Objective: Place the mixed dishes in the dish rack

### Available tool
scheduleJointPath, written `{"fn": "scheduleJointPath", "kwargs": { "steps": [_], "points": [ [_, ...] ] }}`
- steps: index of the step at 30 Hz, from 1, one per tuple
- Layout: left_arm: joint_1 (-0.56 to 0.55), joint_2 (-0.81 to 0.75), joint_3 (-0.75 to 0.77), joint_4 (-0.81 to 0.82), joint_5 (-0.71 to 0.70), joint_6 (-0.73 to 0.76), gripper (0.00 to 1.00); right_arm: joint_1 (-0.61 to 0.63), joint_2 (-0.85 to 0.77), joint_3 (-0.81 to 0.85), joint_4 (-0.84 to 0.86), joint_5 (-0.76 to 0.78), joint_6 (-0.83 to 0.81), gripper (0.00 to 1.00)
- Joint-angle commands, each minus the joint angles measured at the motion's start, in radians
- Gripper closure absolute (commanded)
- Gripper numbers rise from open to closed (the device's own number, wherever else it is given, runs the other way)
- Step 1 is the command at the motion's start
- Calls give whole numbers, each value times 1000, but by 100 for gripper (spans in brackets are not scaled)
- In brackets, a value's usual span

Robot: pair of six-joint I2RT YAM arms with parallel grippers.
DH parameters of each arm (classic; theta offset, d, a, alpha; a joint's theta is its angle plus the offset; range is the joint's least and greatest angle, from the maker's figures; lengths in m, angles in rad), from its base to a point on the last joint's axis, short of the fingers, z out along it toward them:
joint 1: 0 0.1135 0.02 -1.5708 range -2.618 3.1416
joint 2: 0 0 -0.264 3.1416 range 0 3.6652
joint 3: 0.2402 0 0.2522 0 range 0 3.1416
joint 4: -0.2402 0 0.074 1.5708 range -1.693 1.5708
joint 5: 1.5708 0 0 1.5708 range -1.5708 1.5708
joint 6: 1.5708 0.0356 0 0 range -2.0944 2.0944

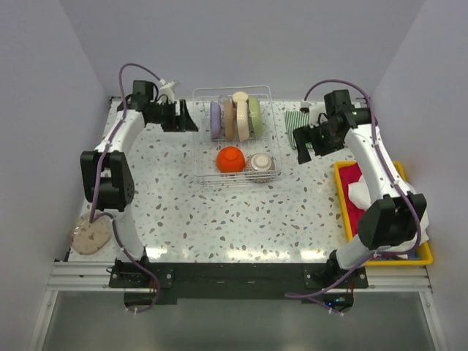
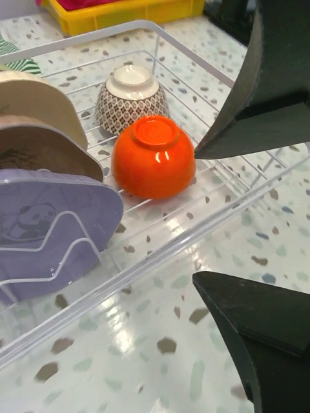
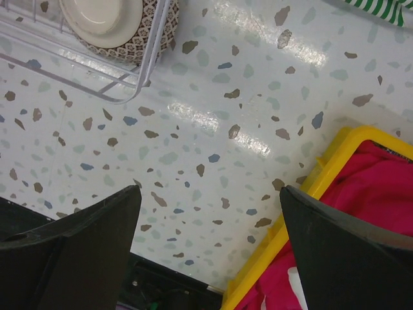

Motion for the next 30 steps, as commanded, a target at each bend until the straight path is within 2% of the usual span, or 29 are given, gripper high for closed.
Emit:
{"fn": "scheduleJointPath", "kwargs": {
  "steps": [1,2,4,6,11,13,17,21,25,30],
  "points": [
    [7,-131,164,-339,-147,344,25,4,-70,-22,21,-59,-4,7],
    [8,-144,162,-398,-237,441,25,6,-68,-24,25,-82,-4,7],
    [13,-195,129,-562,-338,534,25,4,-63,-27,29,-111,-10,7],
    [28,-277,5,-648,-492,631,26,6,-44,-18,31,-162,-15,7],
    [113,-492,-357,-685,-803,741,26,6,-2,50,5,-292,-9,7],
    [133,-589,-422,-717,-845,755,26,4,1,82,-12,-341,-9,7],
    [145,-758,-656,-708,-1056,810,26,4,-14,79,-18,-395,-15,8],
    [151,-875,-816,-672,-1147,837,28,4,-62,11,55,-416,30,8],
    [154,-882,-907,-647,-1187,791,30,6,-80,-4,68,-435,60,8],
    [173,-863,-991,-627,-1152,746,32,4,-94,31,37,-426,51,8]
  ]
}}
